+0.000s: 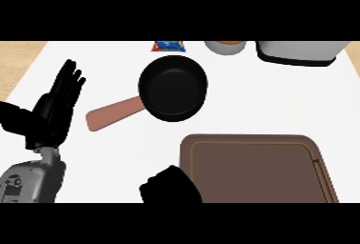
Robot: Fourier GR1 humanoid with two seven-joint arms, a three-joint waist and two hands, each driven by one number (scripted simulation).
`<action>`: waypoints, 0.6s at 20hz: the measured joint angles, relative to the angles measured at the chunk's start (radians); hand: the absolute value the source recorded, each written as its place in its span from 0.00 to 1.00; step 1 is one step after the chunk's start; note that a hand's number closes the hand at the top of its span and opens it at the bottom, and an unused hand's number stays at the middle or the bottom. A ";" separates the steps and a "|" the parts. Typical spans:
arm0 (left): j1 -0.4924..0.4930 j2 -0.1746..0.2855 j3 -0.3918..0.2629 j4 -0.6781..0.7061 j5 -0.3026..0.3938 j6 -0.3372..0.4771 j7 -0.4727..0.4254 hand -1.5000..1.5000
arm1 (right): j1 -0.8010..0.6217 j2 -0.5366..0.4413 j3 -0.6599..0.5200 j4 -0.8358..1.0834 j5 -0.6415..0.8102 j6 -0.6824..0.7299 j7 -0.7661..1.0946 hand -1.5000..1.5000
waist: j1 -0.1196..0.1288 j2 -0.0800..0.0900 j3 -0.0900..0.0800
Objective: Pick the tomato from the tray and place it in the pot
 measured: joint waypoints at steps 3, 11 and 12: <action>-0.013 0.001 0.005 0.009 0.001 0.003 0.009 0.50 | -0.048 0.013 0.076 -0.052 -0.028 -0.106 0.092 1.00 | -0.009 -0.003 0.002; -0.007 -0.002 0.016 0.024 -0.007 0.019 0.008 0.50 | -0.230 0.023 0.110 -0.181 0.062 -0.430 0.344 1.00 | -0.039 -0.014 0.002; -0.007 -0.002 0.018 0.028 -0.008 0.020 0.005 0.50 | -0.260 0.023 0.108 -0.186 0.078 -0.462 0.375 1.00 | -0.042 -0.014 0.001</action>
